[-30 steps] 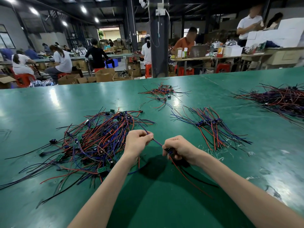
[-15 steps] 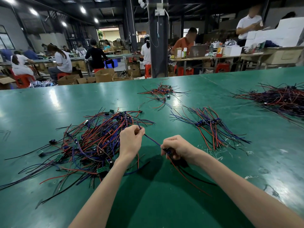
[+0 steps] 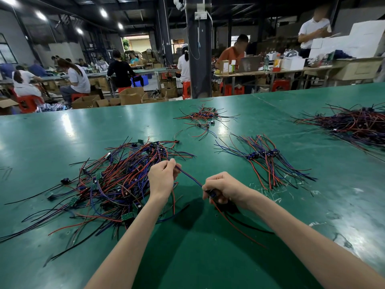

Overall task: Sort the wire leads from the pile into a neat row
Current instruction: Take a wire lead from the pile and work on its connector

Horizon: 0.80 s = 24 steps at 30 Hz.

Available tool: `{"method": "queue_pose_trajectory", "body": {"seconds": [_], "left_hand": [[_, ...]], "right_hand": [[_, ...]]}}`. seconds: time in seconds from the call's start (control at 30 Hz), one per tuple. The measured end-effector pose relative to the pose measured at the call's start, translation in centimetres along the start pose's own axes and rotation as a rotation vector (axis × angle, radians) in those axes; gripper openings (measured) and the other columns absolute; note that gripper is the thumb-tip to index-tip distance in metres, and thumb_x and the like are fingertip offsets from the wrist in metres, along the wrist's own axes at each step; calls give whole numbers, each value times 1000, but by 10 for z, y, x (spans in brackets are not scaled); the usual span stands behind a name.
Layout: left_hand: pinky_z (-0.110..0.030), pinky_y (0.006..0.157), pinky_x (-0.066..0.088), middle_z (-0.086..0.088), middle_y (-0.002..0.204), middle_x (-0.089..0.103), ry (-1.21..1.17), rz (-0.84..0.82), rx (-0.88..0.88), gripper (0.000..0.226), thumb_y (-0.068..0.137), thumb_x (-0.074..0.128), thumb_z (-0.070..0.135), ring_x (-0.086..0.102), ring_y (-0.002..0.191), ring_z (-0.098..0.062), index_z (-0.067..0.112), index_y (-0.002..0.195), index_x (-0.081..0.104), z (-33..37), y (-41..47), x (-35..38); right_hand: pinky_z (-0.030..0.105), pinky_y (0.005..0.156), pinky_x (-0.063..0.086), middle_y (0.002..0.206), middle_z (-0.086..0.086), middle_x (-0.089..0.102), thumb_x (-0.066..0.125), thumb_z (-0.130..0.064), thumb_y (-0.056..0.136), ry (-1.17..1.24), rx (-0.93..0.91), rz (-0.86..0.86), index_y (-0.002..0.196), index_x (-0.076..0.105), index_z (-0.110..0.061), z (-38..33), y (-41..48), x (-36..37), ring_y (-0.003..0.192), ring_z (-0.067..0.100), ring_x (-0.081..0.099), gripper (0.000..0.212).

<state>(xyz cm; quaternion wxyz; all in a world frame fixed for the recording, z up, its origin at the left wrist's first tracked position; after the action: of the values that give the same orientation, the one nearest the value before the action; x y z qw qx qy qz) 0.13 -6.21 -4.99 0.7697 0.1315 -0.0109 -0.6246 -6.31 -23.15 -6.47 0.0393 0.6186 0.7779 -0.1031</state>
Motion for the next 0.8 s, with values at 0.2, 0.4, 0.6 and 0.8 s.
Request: {"method": "queue_pose_trajectory", "body": {"seconds": [0.2, 0.4, 0.6, 0.8], "left_hand": [[-21, 53, 43, 1, 64, 61, -236, -139, -247, 26, 91, 63, 27, 49, 52, -9, 6, 77, 67, -20, -9, 24], [-15, 53, 46, 1, 61, 63, -234, -446, -266, 19, 89, 65, 18, 51, 51, -7, 6, 75, 69, -13, -35, 59], [-13, 52, 41, 6, 51, 57, -234, -495, -170, 10, 86, 67, 9, 47, 48, -3, 7, 76, 69, -2, -43, 63], [-16, 53, 41, -2, 59, 61, -189, -420, -84, 12, 81, 71, 4, 48, 52, -8, 11, 71, 70, 4, -40, 57]], "right_hand": [[15, 32, 21, 48, 6, 56, 56, -5, 85, 36, 18, 132, 57, 66, -6, 3, 4, -11, 32, 11, 34, 30], [15, 31, 21, 49, 5, 59, 57, -8, 84, 56, 24, 182, 51, 67, -12, 8, 6, -16, 31, 10, 33, 34], [15, 32, 23, 59, 3, 64, 54, -6, 86, 88, -1, 152, 53, 70, -16, 6, 7, -12, 43, 14, 32, 38], [16, 31, 23, 60, 3, 65, 54, -5, 87, 67, 10, 132, 69, 66, -5, 7, 8, -12, 40, 13, 32, 22]]}}
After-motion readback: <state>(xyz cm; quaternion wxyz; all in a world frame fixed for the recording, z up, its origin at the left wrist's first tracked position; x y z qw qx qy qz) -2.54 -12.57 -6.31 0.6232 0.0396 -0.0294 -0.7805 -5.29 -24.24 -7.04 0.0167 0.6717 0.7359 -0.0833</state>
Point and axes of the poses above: each hand's wrist, its own y-axis towards the middle knuckle, its own x-axis out of the palm, z = x × y, the point moved 8 cm from there along y, towards the middle knuckle
